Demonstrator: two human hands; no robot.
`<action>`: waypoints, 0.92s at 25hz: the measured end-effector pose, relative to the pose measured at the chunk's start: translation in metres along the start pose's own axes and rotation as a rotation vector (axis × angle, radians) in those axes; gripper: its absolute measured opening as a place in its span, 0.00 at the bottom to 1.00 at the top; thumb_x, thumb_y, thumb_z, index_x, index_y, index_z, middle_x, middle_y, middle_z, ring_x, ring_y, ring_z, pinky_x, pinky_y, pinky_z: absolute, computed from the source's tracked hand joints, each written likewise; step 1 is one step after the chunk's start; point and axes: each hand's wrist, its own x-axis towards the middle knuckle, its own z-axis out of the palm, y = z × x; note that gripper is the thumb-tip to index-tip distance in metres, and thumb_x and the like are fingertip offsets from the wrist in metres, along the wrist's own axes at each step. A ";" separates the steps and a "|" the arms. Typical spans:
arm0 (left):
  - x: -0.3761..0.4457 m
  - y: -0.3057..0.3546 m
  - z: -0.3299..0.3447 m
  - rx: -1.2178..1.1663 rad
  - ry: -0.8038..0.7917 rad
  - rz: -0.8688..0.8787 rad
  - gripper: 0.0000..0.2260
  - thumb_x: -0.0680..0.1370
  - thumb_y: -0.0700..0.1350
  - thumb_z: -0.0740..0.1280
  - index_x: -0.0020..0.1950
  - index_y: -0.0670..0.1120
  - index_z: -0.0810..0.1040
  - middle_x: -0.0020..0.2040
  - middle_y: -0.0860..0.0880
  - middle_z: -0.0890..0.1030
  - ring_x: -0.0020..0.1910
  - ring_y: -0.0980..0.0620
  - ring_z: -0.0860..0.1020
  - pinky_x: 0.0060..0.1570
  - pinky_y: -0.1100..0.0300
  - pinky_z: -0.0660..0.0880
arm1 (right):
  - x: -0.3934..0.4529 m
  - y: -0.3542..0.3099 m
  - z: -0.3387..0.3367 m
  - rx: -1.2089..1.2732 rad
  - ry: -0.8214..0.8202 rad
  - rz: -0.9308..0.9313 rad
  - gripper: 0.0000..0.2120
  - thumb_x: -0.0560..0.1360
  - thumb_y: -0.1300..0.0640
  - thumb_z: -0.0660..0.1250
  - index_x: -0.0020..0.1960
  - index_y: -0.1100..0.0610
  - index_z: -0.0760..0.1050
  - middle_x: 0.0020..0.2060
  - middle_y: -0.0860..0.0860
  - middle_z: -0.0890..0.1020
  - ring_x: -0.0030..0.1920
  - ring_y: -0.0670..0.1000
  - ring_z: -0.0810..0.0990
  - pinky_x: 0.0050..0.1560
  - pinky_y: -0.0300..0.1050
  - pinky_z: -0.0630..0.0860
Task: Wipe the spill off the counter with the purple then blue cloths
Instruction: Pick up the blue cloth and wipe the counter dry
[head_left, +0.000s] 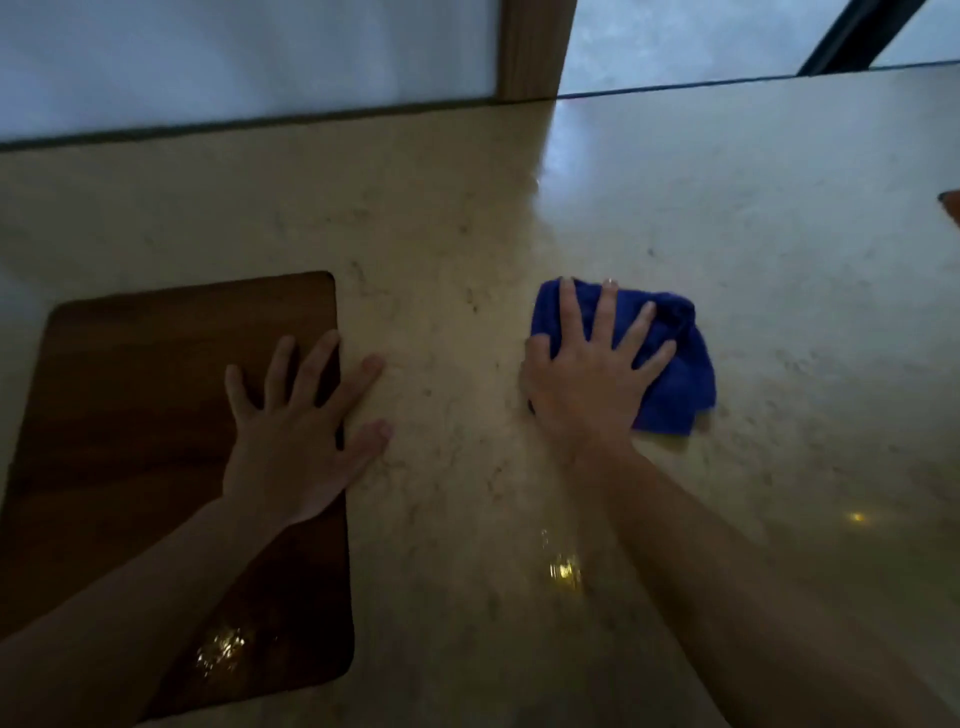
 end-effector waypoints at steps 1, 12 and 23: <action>0.002 -0.003 0.001 -0.003 -0.002 -0.007 0.30 0.75 0.74 0.39 0.76 0.69 0.38 0.81 0.53 0.43 0.79 0.42 0.40 0.71 0.28 0.42 | 0.047 -0.018 -0.002 -0.012 -0.014 -0.005 0.30 0.79 0.38 0.45 0.79 0.39 0.42 0.81 0.50 0.44 0.78 0.64 0.39 0.72 0.72 0.37; -0.002 0.003 -0.001 0.008 0.009 0.017 0.32 0.75 0.75 0.42 0.77 0.68 0.40 0.81 0.52 0.43 0.79 0.39 0.42 0.70 0.27 0.40 | 0.249 -0.101 -0.014 -0.096 -0.026 -0.347 0.30 0.78 0.36 0.40 0.79 0.39 0.45 0.81 0.50 0.47 0.79 0.64 0.42 0.73 0.72 0.37; -0.004 0.004 -0.002 0.002 -0.013 0.018 0.30 0.74 0.75 0.37 0.75 0.70 0.37 0.80 0.59 0.37 0.79 0.43 0.39 0.71 0.29 0.40 | 0.028 -0.010 -0.016 -0.229 -0.135 -0.768 0.27 0.79 0.38 0.42 0.77 0.31 0.41 0.81 0.44 0.48 0.79 0.58 0.41 0.75 0.66 0.37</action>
